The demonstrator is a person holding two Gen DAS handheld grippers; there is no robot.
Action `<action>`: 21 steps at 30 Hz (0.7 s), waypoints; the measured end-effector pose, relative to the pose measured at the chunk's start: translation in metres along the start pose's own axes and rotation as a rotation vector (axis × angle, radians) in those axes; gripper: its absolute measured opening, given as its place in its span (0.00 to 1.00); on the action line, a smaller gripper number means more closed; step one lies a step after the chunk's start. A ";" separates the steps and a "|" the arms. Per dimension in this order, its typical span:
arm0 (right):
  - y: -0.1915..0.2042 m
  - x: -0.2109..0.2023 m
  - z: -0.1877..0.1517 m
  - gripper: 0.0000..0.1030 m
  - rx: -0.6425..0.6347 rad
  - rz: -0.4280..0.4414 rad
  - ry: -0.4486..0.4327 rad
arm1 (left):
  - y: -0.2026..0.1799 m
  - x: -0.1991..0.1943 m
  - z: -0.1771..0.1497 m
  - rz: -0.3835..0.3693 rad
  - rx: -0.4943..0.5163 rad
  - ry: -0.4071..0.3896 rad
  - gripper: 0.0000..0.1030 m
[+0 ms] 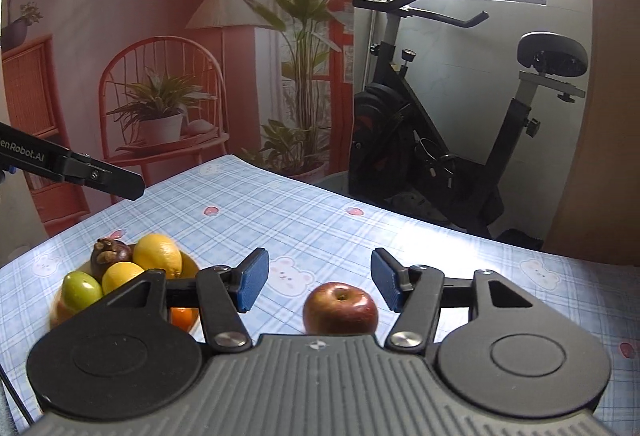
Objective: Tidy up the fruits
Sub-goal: 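Grasp the red apple with the right gripper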
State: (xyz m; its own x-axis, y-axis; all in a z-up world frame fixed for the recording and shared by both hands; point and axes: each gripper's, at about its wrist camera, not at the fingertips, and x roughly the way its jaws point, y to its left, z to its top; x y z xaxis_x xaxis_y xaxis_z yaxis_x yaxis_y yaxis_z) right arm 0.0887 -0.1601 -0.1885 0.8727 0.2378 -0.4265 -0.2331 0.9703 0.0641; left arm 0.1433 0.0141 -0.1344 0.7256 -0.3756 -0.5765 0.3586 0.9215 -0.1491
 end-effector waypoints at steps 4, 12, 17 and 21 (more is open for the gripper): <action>-0.020 0.012 -0.013 0.68 0.046 -0.004 0.037 | -0.015 0.031 0.008 -0.032 0.014 0.034 0.54; -0.031 0.045 -0.033 0.72 0.082 0.056 0.133 | -0.024 0.097 0.009 -0.102 -0.054 0.185 0.54; -0.029 0.062 -0.045 0.72 0.070 0.076 0.150 | -0.032 0.123 0.001 -0.136 -0.064 0.233 0.53; -0.031 0.069 -0.048 0.72 0.080 0.082 0.150 | -0.034 0.136 -0.003 -0.148 -0.080 0.247 0.47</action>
State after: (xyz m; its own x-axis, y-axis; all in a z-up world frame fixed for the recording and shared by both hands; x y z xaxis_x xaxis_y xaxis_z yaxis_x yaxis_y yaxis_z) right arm 0.1355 -0.1756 -0.2629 0.7766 0.3132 -0.5466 -0.2613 0.9496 0.1730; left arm 0.2277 -0.0680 -0.2106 0.5008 -0.4802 -0.7202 0.3954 0.8671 -0.3032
